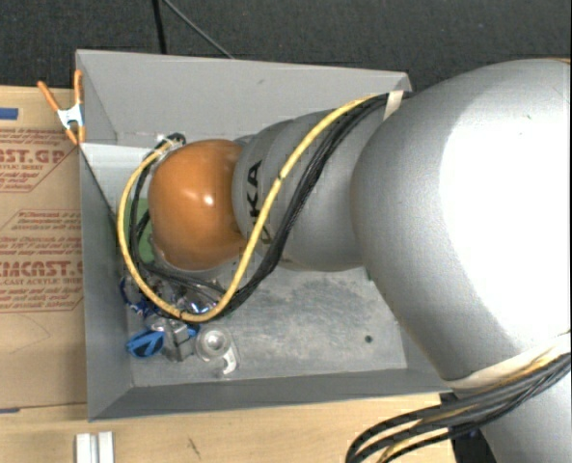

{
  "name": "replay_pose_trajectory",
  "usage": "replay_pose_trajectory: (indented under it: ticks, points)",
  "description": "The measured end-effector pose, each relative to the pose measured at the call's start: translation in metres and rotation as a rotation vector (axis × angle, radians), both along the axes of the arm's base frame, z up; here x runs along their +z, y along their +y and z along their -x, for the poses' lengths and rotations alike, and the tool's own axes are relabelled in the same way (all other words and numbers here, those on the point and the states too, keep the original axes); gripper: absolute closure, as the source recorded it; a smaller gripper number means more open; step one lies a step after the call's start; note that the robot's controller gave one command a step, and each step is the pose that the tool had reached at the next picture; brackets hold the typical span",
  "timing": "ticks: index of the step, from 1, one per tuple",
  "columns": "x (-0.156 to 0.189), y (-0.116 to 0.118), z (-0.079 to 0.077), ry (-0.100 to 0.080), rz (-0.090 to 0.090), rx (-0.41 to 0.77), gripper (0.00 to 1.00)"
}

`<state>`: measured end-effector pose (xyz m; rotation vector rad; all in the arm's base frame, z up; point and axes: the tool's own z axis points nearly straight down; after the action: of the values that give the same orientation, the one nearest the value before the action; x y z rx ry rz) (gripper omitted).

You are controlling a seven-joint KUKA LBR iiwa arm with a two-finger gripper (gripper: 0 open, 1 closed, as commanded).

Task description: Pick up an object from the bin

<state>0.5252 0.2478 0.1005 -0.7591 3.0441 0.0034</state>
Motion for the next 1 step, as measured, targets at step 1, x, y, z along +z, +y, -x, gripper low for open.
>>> replay_pose_trajectory:
  ticks: [1]
  points:
    - [0.0086, -0.0434, 0.0021, 0.004, 0.003, -0.150, 0.00]
